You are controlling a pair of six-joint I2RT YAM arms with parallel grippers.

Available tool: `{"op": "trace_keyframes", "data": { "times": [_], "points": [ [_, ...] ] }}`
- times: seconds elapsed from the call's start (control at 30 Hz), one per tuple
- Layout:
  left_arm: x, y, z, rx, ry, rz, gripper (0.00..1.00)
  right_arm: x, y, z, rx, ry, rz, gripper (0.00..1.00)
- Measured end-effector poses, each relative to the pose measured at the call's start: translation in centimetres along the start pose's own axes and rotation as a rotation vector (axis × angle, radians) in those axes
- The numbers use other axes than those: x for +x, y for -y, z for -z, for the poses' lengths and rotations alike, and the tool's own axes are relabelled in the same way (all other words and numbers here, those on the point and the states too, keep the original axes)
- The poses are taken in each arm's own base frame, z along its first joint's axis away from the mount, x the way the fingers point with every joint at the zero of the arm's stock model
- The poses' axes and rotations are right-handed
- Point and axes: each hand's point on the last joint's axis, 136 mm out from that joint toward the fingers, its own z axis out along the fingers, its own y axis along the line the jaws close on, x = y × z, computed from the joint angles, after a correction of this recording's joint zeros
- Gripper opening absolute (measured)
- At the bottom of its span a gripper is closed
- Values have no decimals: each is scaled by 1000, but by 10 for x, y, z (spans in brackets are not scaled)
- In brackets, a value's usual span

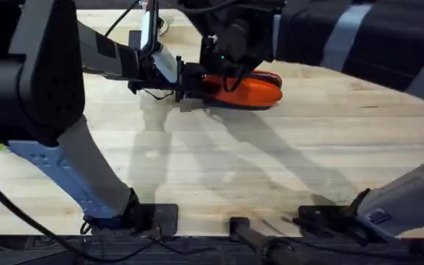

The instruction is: Unzip the bag, pick up the pens from the table one at a time and place them inside, then zip the bag closed.

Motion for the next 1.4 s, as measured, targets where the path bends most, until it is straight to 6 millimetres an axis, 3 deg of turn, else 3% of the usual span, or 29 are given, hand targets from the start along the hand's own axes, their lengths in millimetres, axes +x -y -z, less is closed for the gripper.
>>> {"op": "trace_keyframes", "data": {
  "times": [0.27,0.93,1.4],
  "points": [
    [0,0,0,-1,-2,3,43,-7,20,-5,38,-24,-29,33],
    [0,0,-1,0,-2,-2,45,-28,118,-16,220,-134,-182,33],
    [-1,3,-6,15,0,-7,45,-39,157,-16,223,-189,-307,33]
  ]
}}
